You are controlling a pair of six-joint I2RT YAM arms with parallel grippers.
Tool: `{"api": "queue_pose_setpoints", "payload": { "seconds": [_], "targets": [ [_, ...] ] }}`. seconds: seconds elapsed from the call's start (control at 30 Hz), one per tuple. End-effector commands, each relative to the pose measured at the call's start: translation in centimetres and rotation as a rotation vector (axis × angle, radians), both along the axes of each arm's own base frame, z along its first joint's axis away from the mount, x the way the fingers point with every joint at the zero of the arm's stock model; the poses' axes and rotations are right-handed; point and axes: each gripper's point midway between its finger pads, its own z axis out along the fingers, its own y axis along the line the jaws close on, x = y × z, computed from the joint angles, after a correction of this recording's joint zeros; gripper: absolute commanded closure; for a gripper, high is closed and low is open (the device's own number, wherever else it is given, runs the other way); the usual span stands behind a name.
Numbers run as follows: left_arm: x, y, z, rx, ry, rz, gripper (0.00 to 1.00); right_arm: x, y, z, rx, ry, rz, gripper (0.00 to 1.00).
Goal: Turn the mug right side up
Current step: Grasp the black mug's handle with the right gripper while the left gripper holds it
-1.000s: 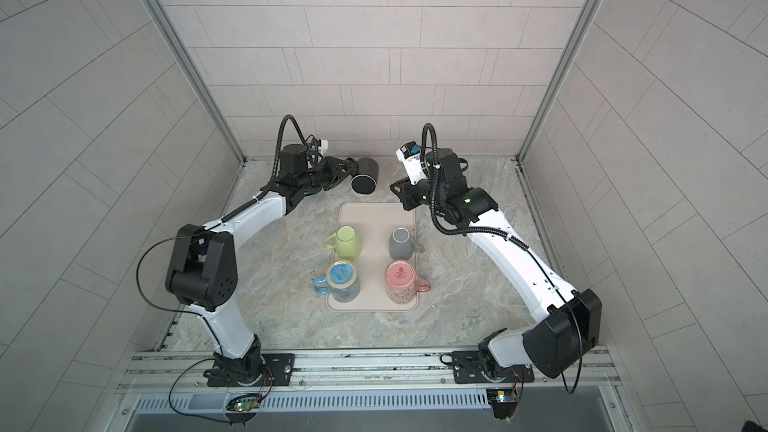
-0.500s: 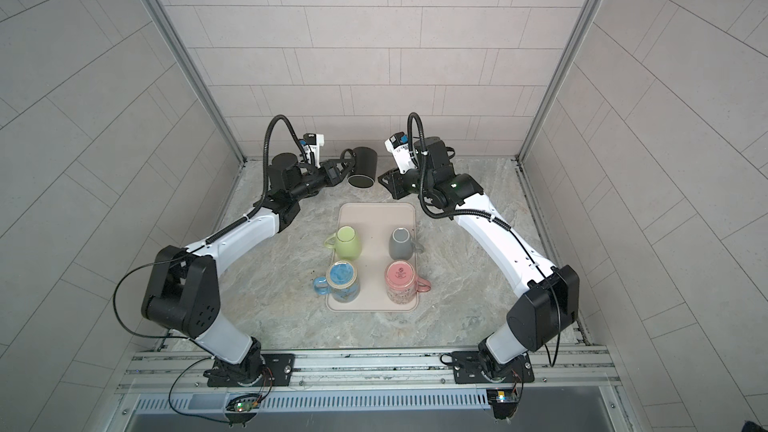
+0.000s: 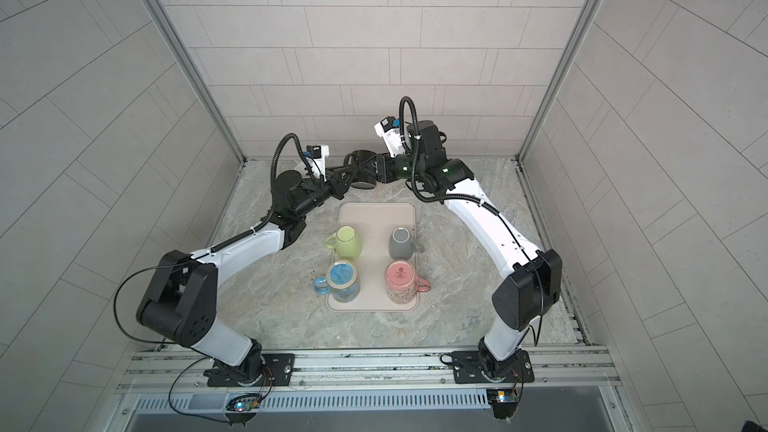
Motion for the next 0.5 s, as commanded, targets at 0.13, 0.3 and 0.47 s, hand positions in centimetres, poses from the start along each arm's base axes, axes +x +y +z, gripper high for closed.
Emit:
{"api": "queue_pose_setpoints", "payload": {
  "seconds": [0.13,0.3,0.47],
  "targets": [
    [-2.7,1.0,7.9,-0.026,-0.354,0.102,1.0,-0.2,1.5,2.3,0.135,0.043,0.07,0.65],
    [-3.2,1.1,7.7,-0.026,-0.392,0.129,1.0,0.0,2.0,2.7,0.186,0.063,0.091,0.65],
    [-3.6,1.1,7.8,-0.025,-0.417,0.147,1.0,0.3,2.8,2.4,0.228,0.108,0.114,0.65]
  ]
}}
